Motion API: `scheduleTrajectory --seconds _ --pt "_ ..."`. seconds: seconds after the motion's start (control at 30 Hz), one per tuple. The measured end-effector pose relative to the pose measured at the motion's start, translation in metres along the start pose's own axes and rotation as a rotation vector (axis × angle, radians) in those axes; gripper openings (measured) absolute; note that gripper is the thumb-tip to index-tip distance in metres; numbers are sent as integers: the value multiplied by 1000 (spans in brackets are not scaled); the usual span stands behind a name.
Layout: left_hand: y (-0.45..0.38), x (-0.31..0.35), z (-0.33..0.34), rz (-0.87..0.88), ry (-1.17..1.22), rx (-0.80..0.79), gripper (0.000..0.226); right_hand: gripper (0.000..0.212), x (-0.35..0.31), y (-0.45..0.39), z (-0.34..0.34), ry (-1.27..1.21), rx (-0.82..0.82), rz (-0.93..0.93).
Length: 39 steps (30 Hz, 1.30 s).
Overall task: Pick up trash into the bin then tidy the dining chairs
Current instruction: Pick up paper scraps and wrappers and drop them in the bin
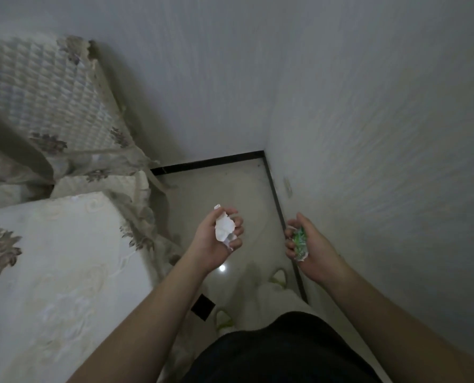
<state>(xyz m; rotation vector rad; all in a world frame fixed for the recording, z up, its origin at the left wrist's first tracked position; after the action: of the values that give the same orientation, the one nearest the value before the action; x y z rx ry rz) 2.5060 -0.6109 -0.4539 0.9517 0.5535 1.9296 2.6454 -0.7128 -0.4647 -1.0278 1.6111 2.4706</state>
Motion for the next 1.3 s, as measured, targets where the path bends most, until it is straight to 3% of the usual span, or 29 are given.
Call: scheduleTrajectory --seconds 0.27,0.47,0.7,1.0,1.1,1.3 --pt "-84 36 7 82 -108 158 9 24 -49 -93 50 30 10 64" --pt "-154 73 -21 177 -260 348 17 27 -57 -161 80 8 27 93" --pt "-301 65 -100 373 -1010 451 18 30 -9 -294 94 121 155 -16" --pt "-475 -31 -237 524 -1665 363 38 32 76 -466 31 281 323 -252" --pt "-524 -72 -271 547 -1908 218 40 34 108 -509 14 349 350 -254" --pt "-594 -123 -324 702 -2136 160 38 38 151 -578 -13 487 331 -253"
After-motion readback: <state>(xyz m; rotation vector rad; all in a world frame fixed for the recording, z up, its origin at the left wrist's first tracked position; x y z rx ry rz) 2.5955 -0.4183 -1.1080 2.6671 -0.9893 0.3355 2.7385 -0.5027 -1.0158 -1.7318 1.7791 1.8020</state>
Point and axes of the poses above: each hand's wrist, its own y-axis away from the middle knuckle, its own z-axis out of the palm, x = y × z, the point moved 10 cm from there along -y, towards the middle knuckle, and after that the axes turned 9 degrees about x, right-handed, at the moved point
